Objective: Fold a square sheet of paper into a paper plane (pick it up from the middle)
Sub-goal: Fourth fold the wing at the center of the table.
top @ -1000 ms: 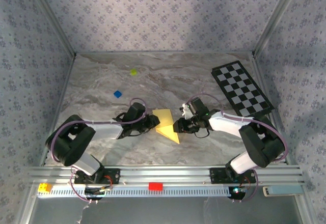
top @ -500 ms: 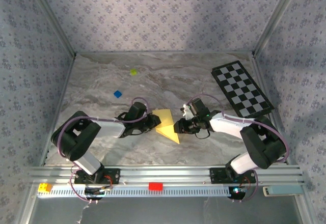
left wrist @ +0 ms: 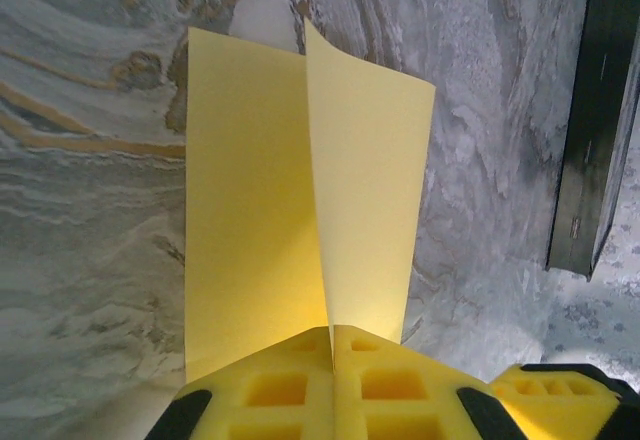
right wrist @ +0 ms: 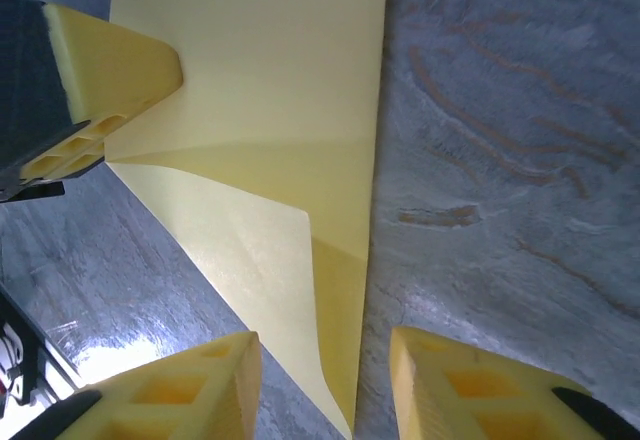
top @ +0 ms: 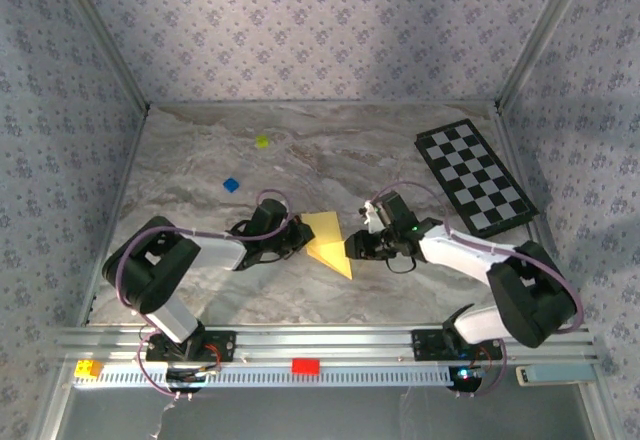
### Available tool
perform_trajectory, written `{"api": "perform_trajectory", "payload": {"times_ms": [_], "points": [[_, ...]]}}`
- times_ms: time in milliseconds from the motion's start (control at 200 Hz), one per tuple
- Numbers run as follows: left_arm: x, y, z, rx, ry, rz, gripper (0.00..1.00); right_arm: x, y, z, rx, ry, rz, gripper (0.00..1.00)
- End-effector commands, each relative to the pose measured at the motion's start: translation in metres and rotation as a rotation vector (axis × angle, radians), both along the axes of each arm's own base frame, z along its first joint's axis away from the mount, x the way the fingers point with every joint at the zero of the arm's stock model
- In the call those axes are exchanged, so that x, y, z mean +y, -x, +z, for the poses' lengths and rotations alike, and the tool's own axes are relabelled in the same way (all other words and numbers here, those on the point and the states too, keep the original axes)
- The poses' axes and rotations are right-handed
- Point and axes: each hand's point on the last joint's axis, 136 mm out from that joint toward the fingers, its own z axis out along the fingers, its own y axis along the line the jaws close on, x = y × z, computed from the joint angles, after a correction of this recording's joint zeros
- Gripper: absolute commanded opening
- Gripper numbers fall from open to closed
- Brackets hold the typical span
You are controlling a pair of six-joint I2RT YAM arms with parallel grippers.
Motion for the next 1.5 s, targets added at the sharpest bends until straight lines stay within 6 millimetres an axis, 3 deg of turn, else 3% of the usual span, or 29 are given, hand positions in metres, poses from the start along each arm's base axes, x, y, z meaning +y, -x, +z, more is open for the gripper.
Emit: {"api": "perform_trajectory", "payload": {"times_ms": [0, 200, 480, 645, 830, 1284, 1494], "points": [[0.005, -0.007, 0.012, -0.041, 0.013, 0.066, 0.0, -0.016, 0.001, 0.001, -0.05, 0.064, -0.021, 0.41], [0.006, -0.002, 0.016, -0.058, -0.006, 0.107, 0.0, -0.015, -0.002, 0.024, -0.262, 0.08, 0.031, 0.41], [0.006, -0.001, 0.024, -0.068, -0.007, 0.126, 0.0, 0.02, 0.025, 0.039, -0.796, 0.187, 0.283, 0.41], [0.004, 0.0, 0.027, -0.07, -0.014, 0.115, 0.07, 0.034, 0.032, 0.028, -0.863, 0.263, 0.346, 0.41], [0.001, 0.002, 0.026, -0.064, -0.02, 0.094, 0.14, 0.047, 0.024, 0.021, -0.936, 0.351, 0.381, 0.41], [-0.005, 0.001, 0.038, -0.093, -0.007, 0.059, 0.15, 0.057, 0.008, -0.008, -0.933, 0.489, 0.41, 0.4], [-0.005, 0.001, 0.04, -0.095, -0.008, 0.057, 0.12, 0.057, 0.003, -0.014, -0.922, 0.504, 0.384, 0.34]]}}
